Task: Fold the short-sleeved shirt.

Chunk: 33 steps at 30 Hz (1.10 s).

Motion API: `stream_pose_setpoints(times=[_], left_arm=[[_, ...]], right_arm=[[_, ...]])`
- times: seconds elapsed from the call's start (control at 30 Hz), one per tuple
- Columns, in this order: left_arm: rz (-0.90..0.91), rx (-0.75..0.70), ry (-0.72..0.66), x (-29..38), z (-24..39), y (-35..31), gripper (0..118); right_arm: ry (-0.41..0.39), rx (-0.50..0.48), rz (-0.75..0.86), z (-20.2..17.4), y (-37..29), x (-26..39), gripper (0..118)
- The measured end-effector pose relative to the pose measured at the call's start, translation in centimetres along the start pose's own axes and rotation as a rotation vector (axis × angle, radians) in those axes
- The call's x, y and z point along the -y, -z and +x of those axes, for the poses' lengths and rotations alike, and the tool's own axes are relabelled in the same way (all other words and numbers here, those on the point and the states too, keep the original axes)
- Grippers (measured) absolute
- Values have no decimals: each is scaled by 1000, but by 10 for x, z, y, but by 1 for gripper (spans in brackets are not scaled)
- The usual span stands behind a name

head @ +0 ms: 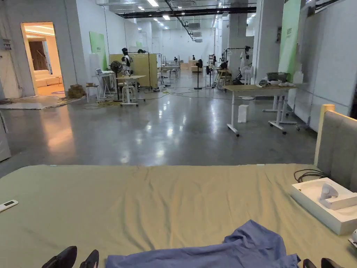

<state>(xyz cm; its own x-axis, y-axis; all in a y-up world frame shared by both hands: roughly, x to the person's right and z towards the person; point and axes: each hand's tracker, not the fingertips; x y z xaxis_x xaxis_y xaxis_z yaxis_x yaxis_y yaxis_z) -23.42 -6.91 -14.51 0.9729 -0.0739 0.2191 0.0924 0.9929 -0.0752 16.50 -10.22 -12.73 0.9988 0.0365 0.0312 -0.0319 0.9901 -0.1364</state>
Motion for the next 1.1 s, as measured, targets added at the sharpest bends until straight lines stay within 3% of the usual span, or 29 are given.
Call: stream_pose_setpoints(times=[0.03,0.07,0.1,0.47,0.73,0.97,1.03,1.07,1.1], left_arm=[[5,4,-1,0,1,-5,26],[8,10,0,0,2,-9,17],[19,5,10,1,5,-14,2],[-22,22,-82,7,-6,-15,1],[-29,46,-54,2,1,-23,1],[-149,-54,-48,27,-11,-5,1],[-206,-51,-44,42,-20,2,14],[-237,-50,-55,52,-27,9,35],[-284,-38,-91,63,-36,17,66]], right_arm=[[-1,7,1,-6,-5,-4,9],[3,22,10,-7,-8,-2,0],[14,3,7,-5,-12,-1,0],[18,-3,-13,-5,-15,-10,0],[-28,-13,-15,-13,-22,-13,0],[0,-25,-39,-10,-19,-7,0],[3,-30,-60,-9,-16,-1,0],[6,-34,-74,-9,-15,2,0],[10,-39,-92,-8,-11,5,0]])
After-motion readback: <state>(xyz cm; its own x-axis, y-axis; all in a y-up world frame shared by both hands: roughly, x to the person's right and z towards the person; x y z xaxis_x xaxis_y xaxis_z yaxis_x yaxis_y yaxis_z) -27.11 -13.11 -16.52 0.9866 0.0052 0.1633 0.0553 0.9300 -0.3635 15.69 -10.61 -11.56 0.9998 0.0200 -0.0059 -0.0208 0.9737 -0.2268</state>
